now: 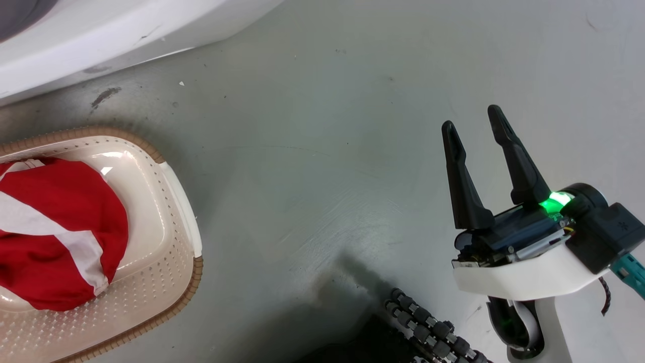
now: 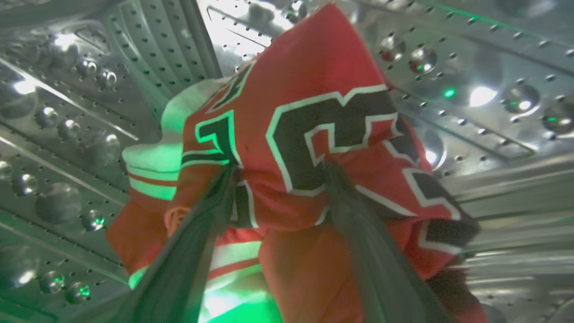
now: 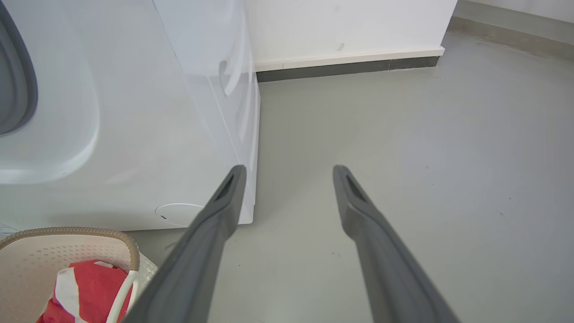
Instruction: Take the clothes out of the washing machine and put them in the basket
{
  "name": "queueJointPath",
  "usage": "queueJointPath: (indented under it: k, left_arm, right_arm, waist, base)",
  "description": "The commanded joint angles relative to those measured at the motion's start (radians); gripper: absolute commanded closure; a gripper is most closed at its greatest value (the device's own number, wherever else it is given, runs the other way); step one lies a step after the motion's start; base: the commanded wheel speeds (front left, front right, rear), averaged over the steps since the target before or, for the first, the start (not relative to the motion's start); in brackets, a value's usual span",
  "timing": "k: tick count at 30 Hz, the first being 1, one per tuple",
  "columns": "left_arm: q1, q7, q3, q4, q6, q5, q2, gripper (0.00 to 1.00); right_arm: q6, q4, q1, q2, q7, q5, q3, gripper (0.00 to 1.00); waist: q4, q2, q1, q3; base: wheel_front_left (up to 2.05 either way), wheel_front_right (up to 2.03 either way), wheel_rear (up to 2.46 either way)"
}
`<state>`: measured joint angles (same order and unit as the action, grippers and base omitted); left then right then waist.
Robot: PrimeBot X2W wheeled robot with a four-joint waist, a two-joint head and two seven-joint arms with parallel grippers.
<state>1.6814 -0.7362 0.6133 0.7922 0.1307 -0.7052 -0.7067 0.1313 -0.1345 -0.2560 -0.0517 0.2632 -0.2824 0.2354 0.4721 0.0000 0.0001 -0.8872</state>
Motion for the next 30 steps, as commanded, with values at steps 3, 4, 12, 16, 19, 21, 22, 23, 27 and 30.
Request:
queueJointPath:
  k: [3, 4, 12, 16, 19, 21, 22, 23, 27, 30]
  left_arm:
    - [0.006, -0.012, 0.023, 0.042, -0.002, 0.018, 0.004, 0.0]
    - [0.006, -0.013, 0.031, 0.052, -0.002, 0.022, 0.002, 0.0]
    - [0.032, 0.005, 0.066, 0.08, -0.002, 0.007, -0.011, 1.0]
    - [0.044, 0.071, 0.076, 0.08, -0.002, 0.007, -0.03, 1.0]
    - [0.043, 0.137, 0.086, 0.064, -0.002, 0.003, -0.042, 1.0]
    - [0.028, 0.195, 0.092, 0.059, -0.002, -0.006, -0.042, 1.0]
    - [0.019, 0.225, 0.095, 0.06, -0.002, -0.011, -0.04, 1.0]
    - [0.011, 0.255, 0.096, 0.063, -0.002, -0.017, -0.037, 1.0]
    - [-0.025, 0.341, 0.109, 0.069, -0.002, -0.036, -0.031, 1.0]
    - [-0.067, 0.424, 0.121, 0.074, -0.002, -0.064, -0.019, 1.0]
  right_arm:
    - [-0.001, -0.013, 0.012, 0.003, 0.002, -0.013, -0.003, 0.0]
    - [-0.001, -0.013, 0.014, 0.003, 0.002, -0.013, -0.004, 0.0]
    - [-0.001, -0.013, 0.003, 0.003, 0.002, -0.013, -0.01, 0.0]
    - [-0.001, -0.008, -0.021, 0.003, 0.002, -0.012, -0.006, 0.0]
    - [-0.001, -0.001, -0.038, 0.003, 0.002, -0.007, -0.002, 0.0]
    - [-0.001, 0.004, -0.044, 0.003, 0.002, 0.002, -0.01, 0.0]
    - [-0.001, 0.008, -0.049, 0.003, 0.002, 0.008, -0.015, 0.0]
    - [-0.001, 0.01, -0.053, 0.003, 0.002, 0.016, -0.021, 0.0]
    - [-0.001, 0.019, -0.054, 0.003, 0.002, 0.04, -0.038, 0.0]
    - [-0.001, 0.031, -0.046, 0.002, 0.002, 0.065, -0.057, 0.0]
  waist:
    - [0.001, 0.0, -0.0001, -0.002]
    - [0.001, 0.0, -0.0001, -0.003]
    - [-0.004, 0.0, -0.0001, -0.014]
    - [-0.004, 0.0, -0.0001, -0.007]
    - [-0.003, 0.0, -0.0001, 0.004]
    - [-0.015, 0.0, -0.0001, 0.019]
    - [-0.024, 0.0, -0.0001, 0.028]
    - [-0.033, 0.0, -0.0001, 0.037]
    - [-0.061, 0.0, -0.0001, 0.074]
    - [-0.092, 0.0, -0.0001, 0.12]
  base:
    - [0.0, 0.0, 0.0]
    - [0.0, 0.0, 0.0]
    - [0.0, 0.0, 0.0]
    - [0.0, 0.0, 0.0]
    - [0.0, 0.0, 0.0]
    - [0.0, 0.0, 0.0]
    - [0.0, 0.0, 0.0]
    - [0.0, 0.0, 0.0]
    - [0.0, 0.0, 0.0]
    - [0.0, 0.0, 0.0]
